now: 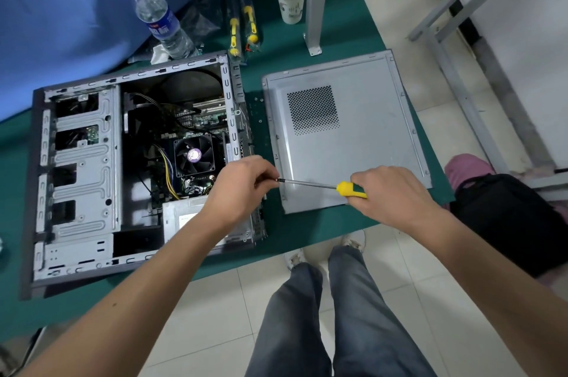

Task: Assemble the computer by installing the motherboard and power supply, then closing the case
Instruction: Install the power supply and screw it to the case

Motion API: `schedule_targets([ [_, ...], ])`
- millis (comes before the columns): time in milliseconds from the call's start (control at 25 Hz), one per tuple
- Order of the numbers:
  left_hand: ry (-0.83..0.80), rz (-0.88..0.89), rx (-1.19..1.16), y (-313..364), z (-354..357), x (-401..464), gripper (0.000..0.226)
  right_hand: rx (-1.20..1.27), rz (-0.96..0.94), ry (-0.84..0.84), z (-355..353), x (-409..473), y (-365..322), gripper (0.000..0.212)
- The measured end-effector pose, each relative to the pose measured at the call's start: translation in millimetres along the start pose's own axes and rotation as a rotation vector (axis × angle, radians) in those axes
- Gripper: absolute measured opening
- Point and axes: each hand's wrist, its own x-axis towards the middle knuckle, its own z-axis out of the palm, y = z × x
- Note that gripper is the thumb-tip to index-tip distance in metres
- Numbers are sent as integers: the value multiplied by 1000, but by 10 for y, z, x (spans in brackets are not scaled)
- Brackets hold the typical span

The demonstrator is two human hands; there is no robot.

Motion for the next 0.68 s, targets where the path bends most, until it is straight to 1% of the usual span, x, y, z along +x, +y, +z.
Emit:
schedule_targets([
  [80,-96,-10,84,37,-65,41,11,109,-22,28,-51,-37,-11,25],
  [120,-153,-17,122,50,-110,65,11,231,-23,4,-87,-59,-2,18],
  [240,-322,-52,174,70,-256,165,10,711,28,-172,-174,-135,91,28],
  [280,-384,-51,196,73,-293,201,9,878,52,-205,-184,-166,134,29],
  [320,-453,-46,220,77,-315,232,9,1046,79,-194,-178,-201,168,27],
  [400,-602,-48,251,94,-313,248,9,1372,162,-89,-139,-265,194,21],
  [440,-664,-50,267,112,-293,238,8,1494,214,-44,-104,-299,189,19],
  [480,-702,-43,294,136,-263,228,7,1575,256,-30,-52,-327,178,20],
  [560,-767,-25,367,191,-213,224,1,1654,303,-86,61,-396,132,22],
  [640,-855,-14,433,262,-179,252,11,1693,338,-139,137,-453,99,20],
  [680,-892,-23,458,294,-168,268,11,1710,352,-149,161,-468,83,19],
])
